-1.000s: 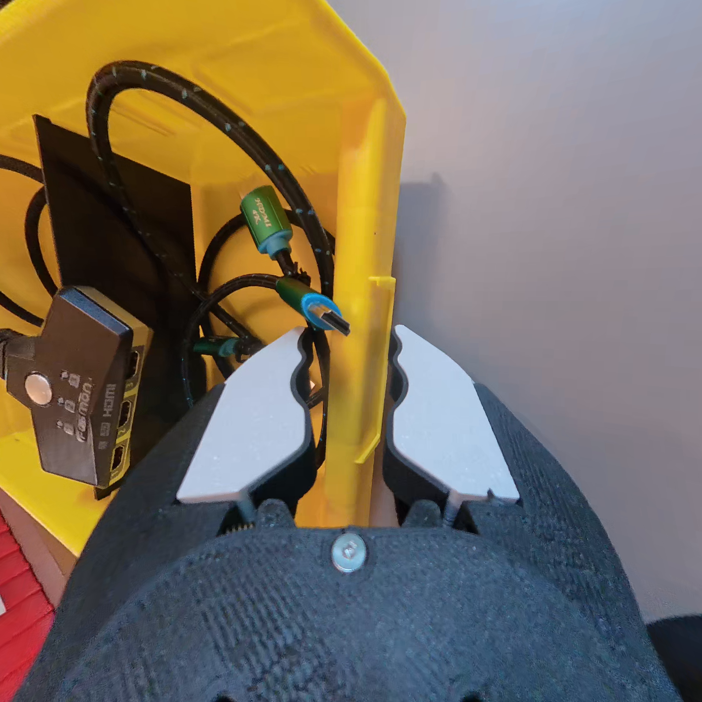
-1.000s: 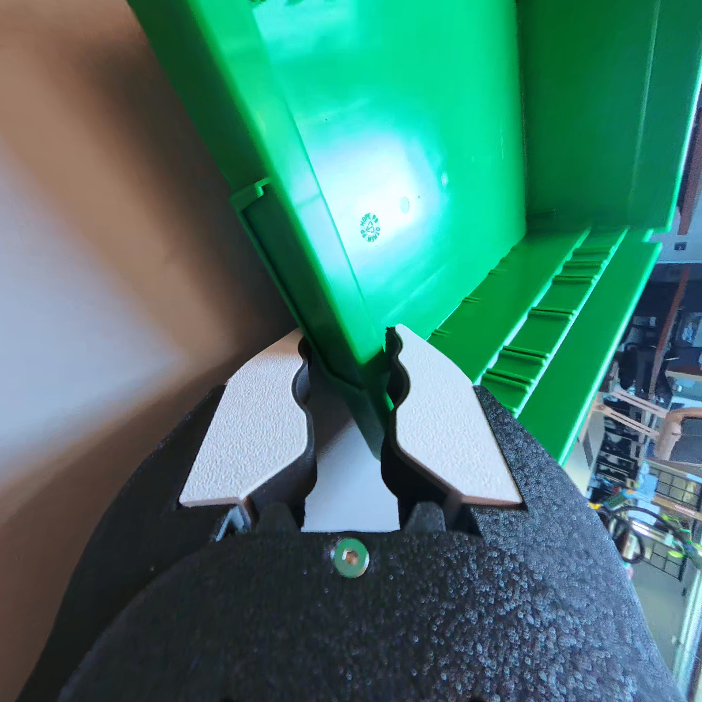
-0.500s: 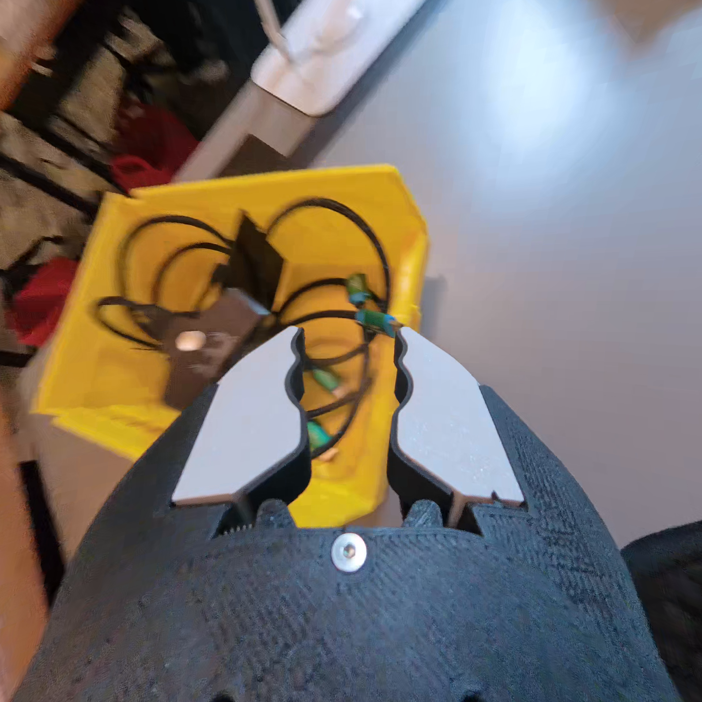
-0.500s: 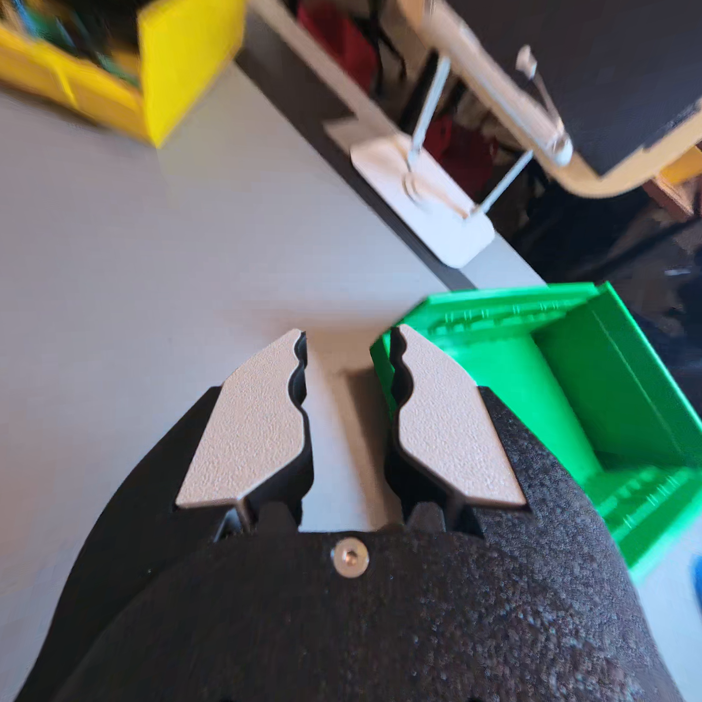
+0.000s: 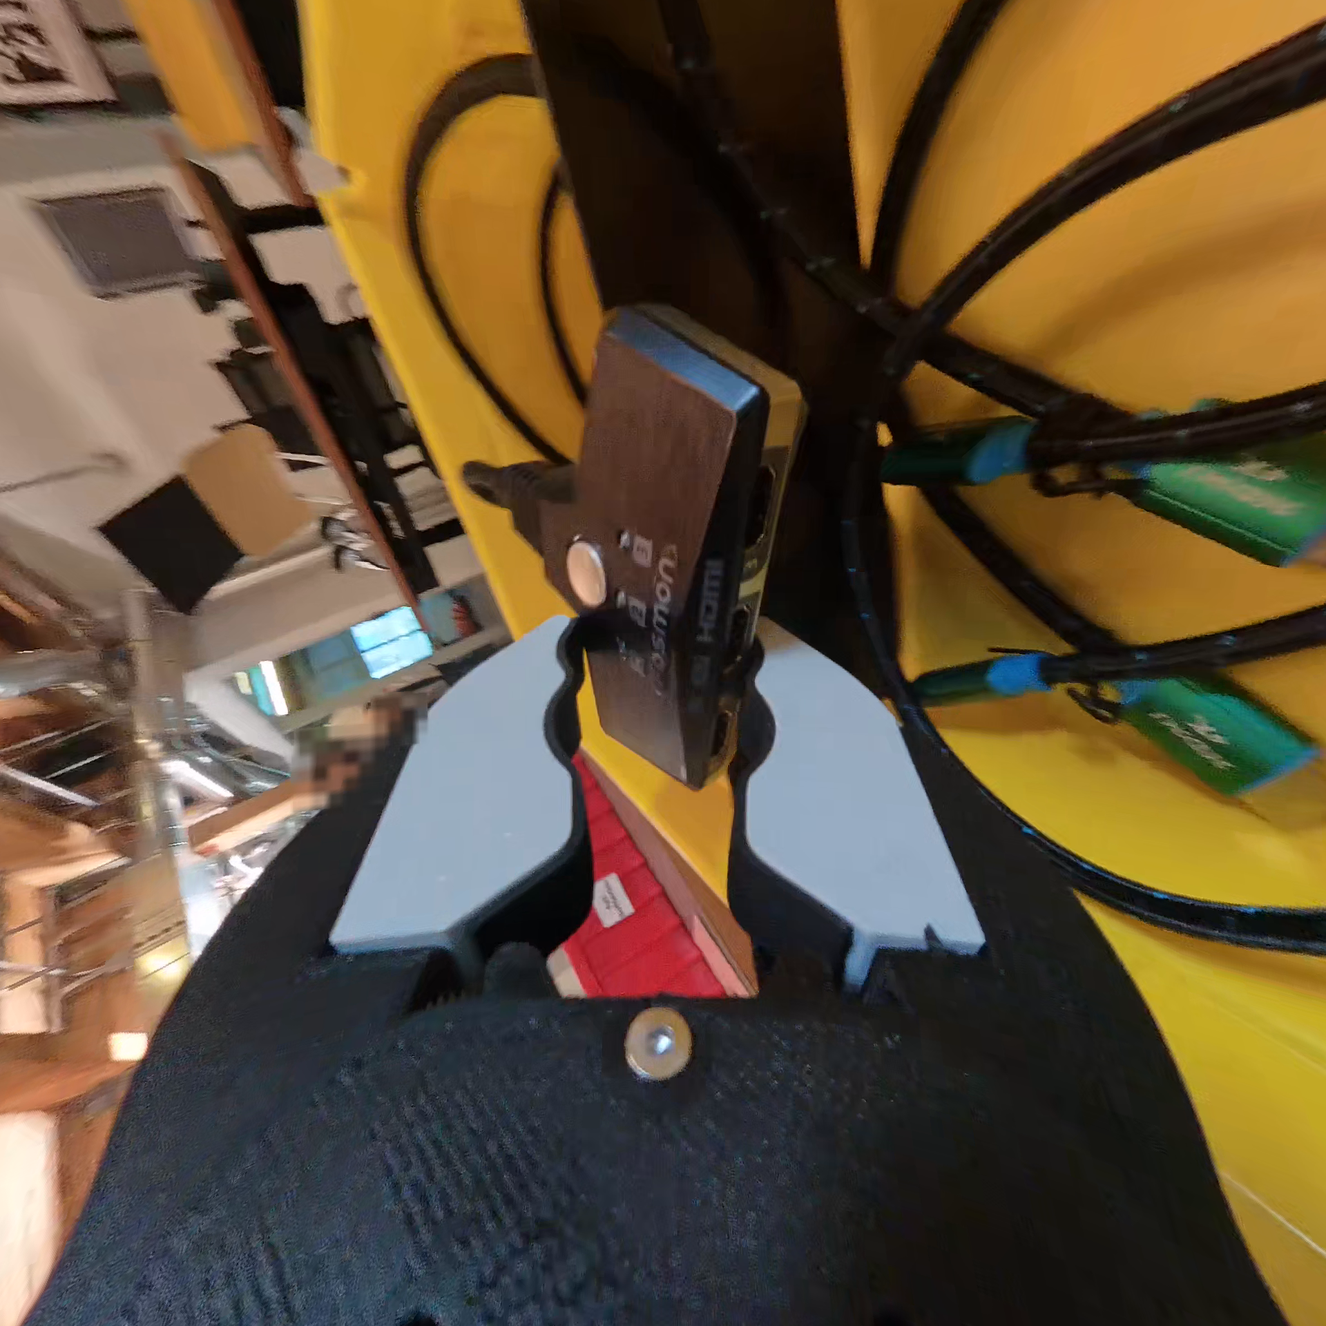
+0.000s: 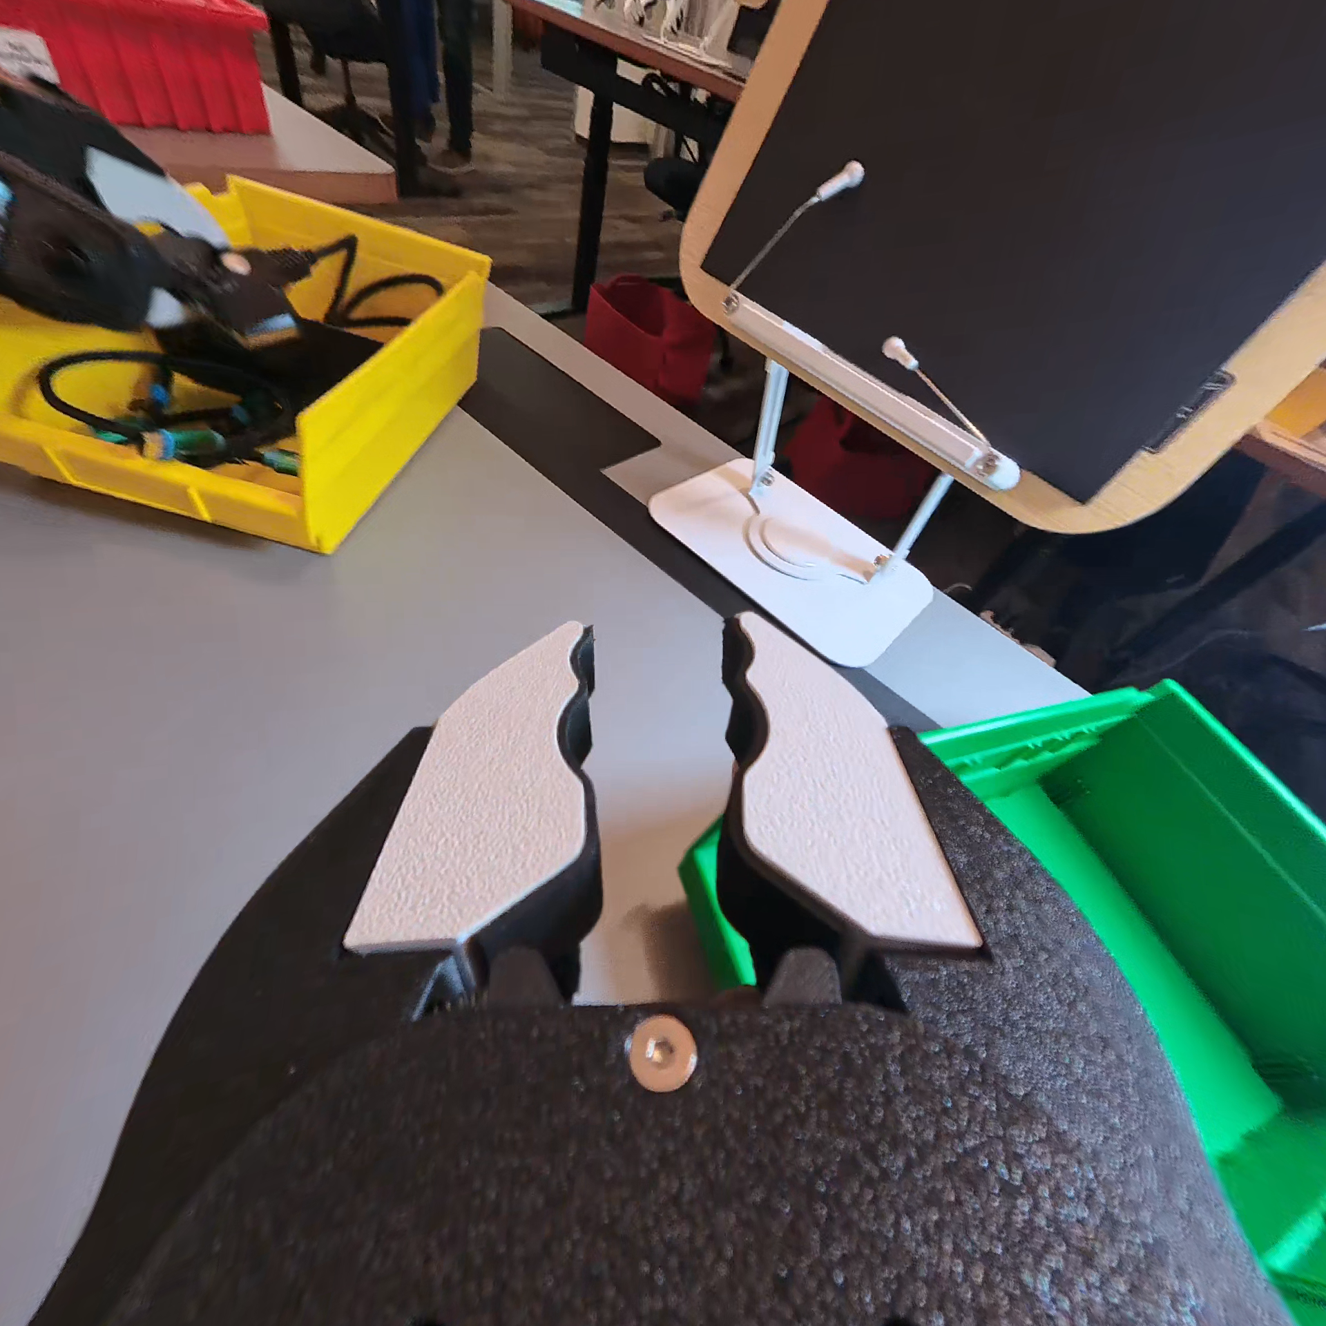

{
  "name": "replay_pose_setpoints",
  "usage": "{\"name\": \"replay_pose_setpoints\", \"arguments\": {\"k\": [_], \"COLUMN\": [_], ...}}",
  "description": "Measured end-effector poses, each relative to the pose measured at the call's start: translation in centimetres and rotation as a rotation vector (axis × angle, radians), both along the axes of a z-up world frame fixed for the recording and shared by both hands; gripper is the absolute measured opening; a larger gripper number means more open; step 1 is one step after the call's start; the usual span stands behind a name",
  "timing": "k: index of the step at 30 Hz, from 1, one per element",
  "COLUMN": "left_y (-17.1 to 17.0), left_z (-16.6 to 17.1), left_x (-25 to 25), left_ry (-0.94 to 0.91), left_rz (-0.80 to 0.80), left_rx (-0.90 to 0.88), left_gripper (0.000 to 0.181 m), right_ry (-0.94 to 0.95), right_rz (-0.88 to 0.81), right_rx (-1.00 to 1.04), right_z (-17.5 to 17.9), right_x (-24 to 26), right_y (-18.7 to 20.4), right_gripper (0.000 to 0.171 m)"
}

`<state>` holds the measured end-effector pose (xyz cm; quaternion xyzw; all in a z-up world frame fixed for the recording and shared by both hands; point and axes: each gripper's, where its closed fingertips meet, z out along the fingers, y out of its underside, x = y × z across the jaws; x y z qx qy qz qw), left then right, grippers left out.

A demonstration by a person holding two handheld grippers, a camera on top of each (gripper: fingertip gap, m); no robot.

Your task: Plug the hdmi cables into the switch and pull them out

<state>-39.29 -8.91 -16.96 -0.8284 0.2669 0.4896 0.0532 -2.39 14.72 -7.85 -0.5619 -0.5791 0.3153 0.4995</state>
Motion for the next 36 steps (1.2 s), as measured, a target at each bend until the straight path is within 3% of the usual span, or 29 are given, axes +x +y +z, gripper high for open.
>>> {"name": "replay_pose_setpoints", "arguments": {"k": [4, 8, 13, 18, 21, 23, 26, 32, 36], "left_y": [1.4, 2.1, 2.6, 2.5, 3.0, 3.8, 5.6, 9.5, 10.8], "left_z": [5.3, 12.0, 21.5, 32.1, 35.8, 36.3, 34.2, 25.0, 19.3], "left_x": [0.2, 0.0, 1.1, 5.4, 10.8, 15.5, 22.4, 35.0, 39.7], "left_ry": [0.117, 0.188, 0.239, 0.262, 0.134, 0.013, -0.177, -0.576, -0.699], "left_rz": [-0.108, -0.155, -0.201, -0.283, -0.397, -0.507, -0.661, -1.000, -1.198], "left_rx": [0.185, 0.320, 0.487, 0.697, 0.835, 0.897, 0.914, 0.877, 0.732], "left_gripper": [0.022, 0.021, 0.021, 0.021, 0.021, 0.021, 0.021, 0.021, 0.021], "right_ry": [0.031, 0.110, 0.134, 0.209, 0.277, 0.338, 0.384, 0.334, 0.206], "right_rz": [-0.024, -0.018, -0.016, 0.013, 0.060, 0.105, 0.164, 0.270, 0.350], "right_rx": [0.009, -0.050, 0.053, 0.049, 0.079, 0.126, 0.194, 0.364, 0.534], "right_z": [1.2, 3.3, 5.1, 7.4, 9.1, 10.6, 12.5, 12.7, 10.1], "right_x": [1.5, 2.1, 3.3, 4.1, 4.4, 4.7, 5.2, 5.7, 5.3], "right_y": [1.7, 1.8, 1.1, 0.2, -1.2, -2.7, -5.1, -9.2, -11.3], "right_gripper": [0.030, 0.028, 0.027, 0.025, 0.025, 0.025, 0.029, 0.057, 0.060]}}
